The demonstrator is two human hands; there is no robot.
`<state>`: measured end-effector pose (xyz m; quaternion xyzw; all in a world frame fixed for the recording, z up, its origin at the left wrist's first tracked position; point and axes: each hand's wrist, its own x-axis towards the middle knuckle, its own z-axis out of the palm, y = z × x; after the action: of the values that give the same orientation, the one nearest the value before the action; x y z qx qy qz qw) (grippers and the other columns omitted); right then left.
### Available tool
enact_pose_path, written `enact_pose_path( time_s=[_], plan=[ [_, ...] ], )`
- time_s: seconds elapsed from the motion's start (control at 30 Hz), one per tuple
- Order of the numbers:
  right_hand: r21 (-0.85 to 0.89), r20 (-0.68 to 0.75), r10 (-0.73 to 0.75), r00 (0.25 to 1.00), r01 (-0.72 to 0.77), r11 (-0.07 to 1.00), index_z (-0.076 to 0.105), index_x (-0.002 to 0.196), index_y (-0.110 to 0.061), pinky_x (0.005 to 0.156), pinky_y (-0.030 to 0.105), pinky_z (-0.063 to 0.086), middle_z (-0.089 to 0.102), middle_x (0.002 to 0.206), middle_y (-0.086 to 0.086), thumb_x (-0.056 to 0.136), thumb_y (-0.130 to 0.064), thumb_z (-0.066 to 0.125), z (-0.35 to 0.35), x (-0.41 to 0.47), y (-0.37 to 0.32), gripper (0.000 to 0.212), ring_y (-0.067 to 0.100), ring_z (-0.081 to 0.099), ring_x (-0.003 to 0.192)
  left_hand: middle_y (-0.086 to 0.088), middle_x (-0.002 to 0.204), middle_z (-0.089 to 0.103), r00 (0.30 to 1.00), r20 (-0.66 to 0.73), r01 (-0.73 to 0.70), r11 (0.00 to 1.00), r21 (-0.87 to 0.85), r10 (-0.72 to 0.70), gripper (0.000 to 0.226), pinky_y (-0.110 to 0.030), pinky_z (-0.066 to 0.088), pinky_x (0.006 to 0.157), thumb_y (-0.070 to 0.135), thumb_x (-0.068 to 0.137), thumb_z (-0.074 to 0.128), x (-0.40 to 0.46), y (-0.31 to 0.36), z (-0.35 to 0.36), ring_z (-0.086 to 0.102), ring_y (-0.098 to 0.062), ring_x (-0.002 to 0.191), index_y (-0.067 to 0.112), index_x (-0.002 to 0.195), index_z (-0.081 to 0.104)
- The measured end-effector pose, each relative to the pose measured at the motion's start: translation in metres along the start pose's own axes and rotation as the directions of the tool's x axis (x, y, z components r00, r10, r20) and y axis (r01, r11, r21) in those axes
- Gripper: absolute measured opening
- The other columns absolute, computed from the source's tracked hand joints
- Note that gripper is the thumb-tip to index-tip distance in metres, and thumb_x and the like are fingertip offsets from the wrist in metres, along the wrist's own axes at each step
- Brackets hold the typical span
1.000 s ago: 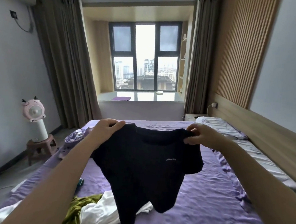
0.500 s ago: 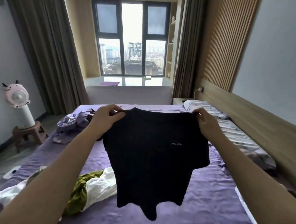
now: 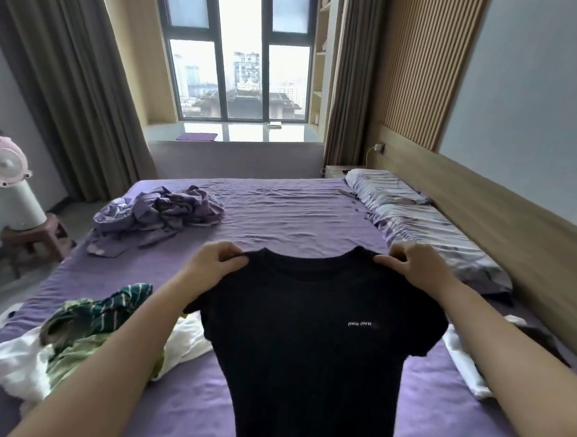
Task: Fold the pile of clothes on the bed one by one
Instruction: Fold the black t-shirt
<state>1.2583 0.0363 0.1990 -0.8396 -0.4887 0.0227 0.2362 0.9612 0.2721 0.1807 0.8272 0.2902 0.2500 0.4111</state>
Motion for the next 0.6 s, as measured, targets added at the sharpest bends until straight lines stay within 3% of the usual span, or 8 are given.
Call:
enact_pose_path(
  time_s=[0.07, 0.17, 0.27, 0.3, 0.37, 0.47, 0.53, 0.6],
  plan=[
    [-0.001, 0.078, 0.013, 0.997, -0.013, 1.000, 0.051, 0.067, -0.022, 0.061, 0.027, 0.036, 0.058, 0.069, -0.002, 0.085, -0.043, 0.065, 0.015, 0.005, 0.014, 0.031, 0.017, 0.055, 0.068, 0.005, 0.068, 0.057, 0.999, 0.037, 0.031, 0.998, 0.055, -0.033, 0.015, -0.011, 0.037, 0.058, 0.007, 0.084, 0.069, 0.002, -0.016, 0.024, 0.049, -0.002, 0.060, 0.017, 0.075, 0.062],
    [-0.019, 0.258, 0.045, 0.965, -0.042, 0.999, 0.057, 0.080, -0.015, 0.068, 0.029, 0.039, 0.058, 0.076, 0.000, 0.087, -0.036, 0.065, 0.044, 0.016, 0.042, 0.023, 0.020, 0.056, 0.077, 0.007, 0.072, 0.057, 0.989, 0.089, 0.109, 0.987, 0.117, -0.120, 0.012, -0.014, 0.037, 0.062, 0.007, 0.084, 0.068, 0.008, -0.043, 0.065, 0.052, -0.010, 0.069, 0.017, 0.082, 0.062],
    [-0.082, 0.436, 0.091, 0.895, -0.061, 0.995, 0.065, 0.091, -0.010, 0.063, 0.018, 0.037, 0.059, 0.083, 0.003, 0.088, -0.031, 0.065, 0.078, 0.030, 0.077, 0.021, 0.017, 0.055, 0.081, 0.014, 0.072, 0.061, 0.970, 0.096, 0.209, 0.967, 0.145, -0.224, 0.007, -0.004, 0.038, 0.062, 0.016, 0.085, 0.068, 0.016, -0.070, 0.107, 0.057, -0.002, 0.070, 0.023, 0.082, 0.066],
    [-0.107, 0.488, 0.109, 0.866, -0.065, 0.992, 0.066, 0.094, -0.008, 0.062, 0.018, 0.036, 0.060, 0.085, 0.004, 0.088, -0.028, 0.065, 0.091, 0.036, 0.090, 0.021, 0.016, 0.055, 0.082, 0.012, 0.075, 0.063, 0.959, 0.115, 0.241, 0.959, 0.148, -0.258, 0.007, -0.006, 0.041, 0.066, 0.018, 0.086, 0.067, 0.020, -0.079, 0.121, 0.059, -0.003, 0.074, 0.024, 0.082, 0.067],
    [-0.152, 0.577, 0.137, 0.805, -0.058, 0.987, 0.067, 0.098, -0.006, 0.069, 0.025, 0.036, 0.061, 0.090, 0.006, 0.087, -0.021, 0.064, 0.118, 0.048, 0.117, 0.019, 0.018, 0.058, 0.088, 0.005, 0.081, 0.065, 0.928, 0.158, 0.314, 0.936, 0.158, -0.338, 0.007, -0.022, 0.046, 0.076, 0.019, 0.087, 0.066, 0.030, -0.096, 0.148, 0.061, -0.012, 0.080, 0.023, 0.081, 0.067],
    [-0.161, 0.635, 0.164, 0.755, -0.078, 0.984, 0.067, 0.099, -0.009, 0.075, 0.026, 0.038, 0.065, 0.099, 0.008, 0.088, -0.011, 0.057, 0.157, 0.066, 0.153, 0.015, 0.020, 0.060, 0.097, 0.001, 0.085, 0.066, 0.867, 0.197, 0.414, 0.882, 0.225, -0.457, 0.009, -0.028, 0.045, 0.074, 0.022, 0.090, 0.062, 0.048, -0.122, 0.184, 0.060, -0.014, 0.081, 0.016, 0.086, 0.067],
    [-0.104, 0.644, 0.183, 0.743, -0.152, 0.983, 0.060, 0.089, -0.018, 0.074, 0.027, 0.039, 0.063, 0.095, 0.005, 0.091, -0.009, 0.049, 0.181, 0.078, 0.172, 0.015, 0.021, 0.059, 0.095, 0.001, 0.085, 0.065, 0.834, 0.196, 0.454, 0.843, 0.289, -0.517, 0.012, -0.029, 0.043, 0.072, 0.024, 0.091, 0.058, 0.058, -0.139, 0.203, 0.059, -0.016, 0.082, 0.016, 0.085, 0.064],
    [-0.071, 0.644, 0.205, 0.737, -0.209, 0.975, 0.053, 0.092, -0.020, 0.072, 0.031, 0.040, 0.061, 0.094, 0.004, 0.095, -0.012, 0.042, 0.202, 0.091, 0.186, 0.014, 0.025, 0.059, 0.091, 0.003, 0.083, 0.062, 0.805, 0.158, 0.501, 0.797, 0.337, -0.572, 0.011, -0.028, 0.040, 0.068, 0.024, 0.092, 0.055, 0.069, -0.154, 0.216, 0.057, -0.016, 0.082, 0.020, 0.083, 0.060]
  ],
)
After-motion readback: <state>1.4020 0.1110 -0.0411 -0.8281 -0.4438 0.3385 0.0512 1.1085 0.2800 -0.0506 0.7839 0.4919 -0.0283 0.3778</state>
